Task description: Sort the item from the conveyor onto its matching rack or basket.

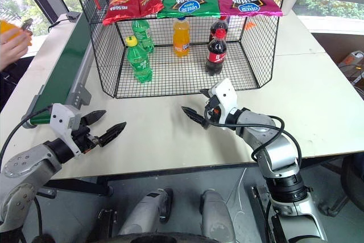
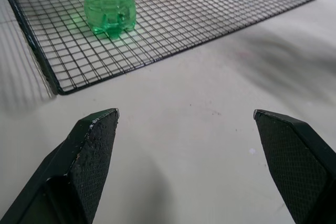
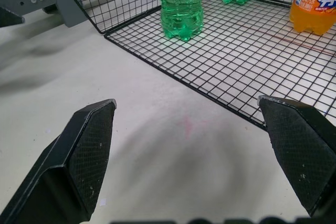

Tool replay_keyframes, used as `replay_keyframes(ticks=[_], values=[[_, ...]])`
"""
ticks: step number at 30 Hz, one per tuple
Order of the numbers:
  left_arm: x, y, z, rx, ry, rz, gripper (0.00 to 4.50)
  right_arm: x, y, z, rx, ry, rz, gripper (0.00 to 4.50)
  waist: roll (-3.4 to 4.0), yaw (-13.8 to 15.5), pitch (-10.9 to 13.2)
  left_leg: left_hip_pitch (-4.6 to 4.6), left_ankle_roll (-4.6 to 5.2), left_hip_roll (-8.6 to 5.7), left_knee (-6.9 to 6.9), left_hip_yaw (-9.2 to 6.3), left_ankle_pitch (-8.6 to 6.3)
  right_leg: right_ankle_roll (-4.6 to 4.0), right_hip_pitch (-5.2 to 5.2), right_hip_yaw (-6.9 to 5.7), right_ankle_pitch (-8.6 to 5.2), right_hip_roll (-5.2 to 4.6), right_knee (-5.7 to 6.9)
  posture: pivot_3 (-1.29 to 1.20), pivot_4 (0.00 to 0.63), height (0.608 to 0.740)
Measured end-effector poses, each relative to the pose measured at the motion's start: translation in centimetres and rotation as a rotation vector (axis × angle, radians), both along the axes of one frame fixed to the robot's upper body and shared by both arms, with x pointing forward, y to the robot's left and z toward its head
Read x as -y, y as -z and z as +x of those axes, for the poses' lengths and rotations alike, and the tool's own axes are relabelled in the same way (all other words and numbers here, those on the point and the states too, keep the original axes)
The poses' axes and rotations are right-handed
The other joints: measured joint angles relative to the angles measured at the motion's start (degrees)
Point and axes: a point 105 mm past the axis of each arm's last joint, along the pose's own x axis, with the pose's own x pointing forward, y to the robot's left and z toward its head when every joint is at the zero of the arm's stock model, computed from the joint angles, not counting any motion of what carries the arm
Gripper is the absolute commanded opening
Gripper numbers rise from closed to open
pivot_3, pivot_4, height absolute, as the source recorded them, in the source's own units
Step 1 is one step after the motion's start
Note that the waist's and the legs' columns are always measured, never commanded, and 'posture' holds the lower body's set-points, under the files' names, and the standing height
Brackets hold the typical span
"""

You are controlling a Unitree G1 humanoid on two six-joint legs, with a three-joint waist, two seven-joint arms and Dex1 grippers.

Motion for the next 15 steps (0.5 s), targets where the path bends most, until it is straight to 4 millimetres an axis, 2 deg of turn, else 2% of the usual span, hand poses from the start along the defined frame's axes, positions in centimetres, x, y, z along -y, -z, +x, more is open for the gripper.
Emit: replay_keyframes(ticks=[15], values=[[0.26,-0.83,0.71,0.022,-0.014,-0.027,4.29,0.01,-0.01,0.01,-0.001,0.003,0.002,4.50,0.00,-0.02,0.00,0.00,0.00,0.00,0.00,0.00,0.00,0.01,0.00,0.00,0.01,0.01,0.00,0.00,0.150,0.739]])
